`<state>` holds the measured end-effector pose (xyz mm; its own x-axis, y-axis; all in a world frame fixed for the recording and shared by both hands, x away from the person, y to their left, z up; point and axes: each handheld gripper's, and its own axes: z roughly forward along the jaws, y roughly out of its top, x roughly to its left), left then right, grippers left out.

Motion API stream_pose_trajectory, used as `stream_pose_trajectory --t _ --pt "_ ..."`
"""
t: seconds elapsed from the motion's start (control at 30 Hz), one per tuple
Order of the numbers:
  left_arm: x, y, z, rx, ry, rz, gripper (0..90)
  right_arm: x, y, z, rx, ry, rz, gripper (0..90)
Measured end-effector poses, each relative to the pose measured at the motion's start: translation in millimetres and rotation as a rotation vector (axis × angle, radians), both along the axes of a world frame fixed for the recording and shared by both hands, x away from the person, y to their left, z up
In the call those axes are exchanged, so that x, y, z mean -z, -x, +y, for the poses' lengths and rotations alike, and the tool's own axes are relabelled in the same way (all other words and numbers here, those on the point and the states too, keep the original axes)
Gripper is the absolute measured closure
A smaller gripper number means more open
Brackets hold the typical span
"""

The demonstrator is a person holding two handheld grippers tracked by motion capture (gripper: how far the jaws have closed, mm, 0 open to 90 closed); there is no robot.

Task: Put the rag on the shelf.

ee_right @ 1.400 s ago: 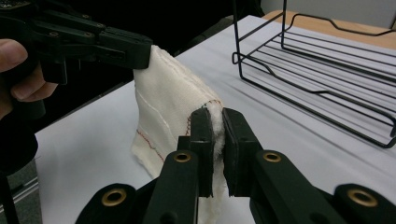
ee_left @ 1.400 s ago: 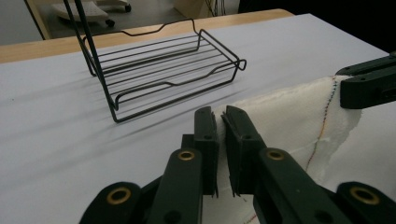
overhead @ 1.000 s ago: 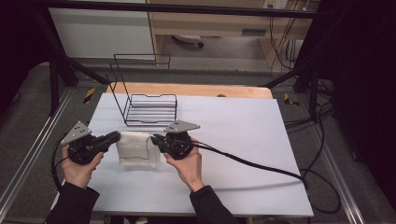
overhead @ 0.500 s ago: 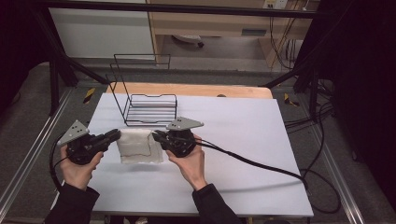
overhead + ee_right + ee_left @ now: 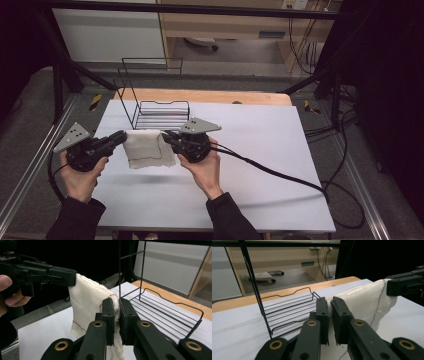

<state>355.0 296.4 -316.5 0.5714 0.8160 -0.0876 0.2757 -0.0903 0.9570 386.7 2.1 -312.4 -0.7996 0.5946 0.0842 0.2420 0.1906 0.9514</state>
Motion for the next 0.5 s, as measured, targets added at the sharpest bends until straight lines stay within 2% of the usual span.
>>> stream_pose_trajectory --t 0.3,0.5 --pt "-16.3 -5.7 -2.5 -0.012 0.027 -0.048 83.7 -16.2 -1.7 -0.7 0.010 -0.014 -0.049 84.1" --pt "-26.8 -9.4 -5.5 -0.013 0.041 -0.084 83.7 -26.5 -4.6 -4.8 0.025 -0.047 -0.084 84.2"
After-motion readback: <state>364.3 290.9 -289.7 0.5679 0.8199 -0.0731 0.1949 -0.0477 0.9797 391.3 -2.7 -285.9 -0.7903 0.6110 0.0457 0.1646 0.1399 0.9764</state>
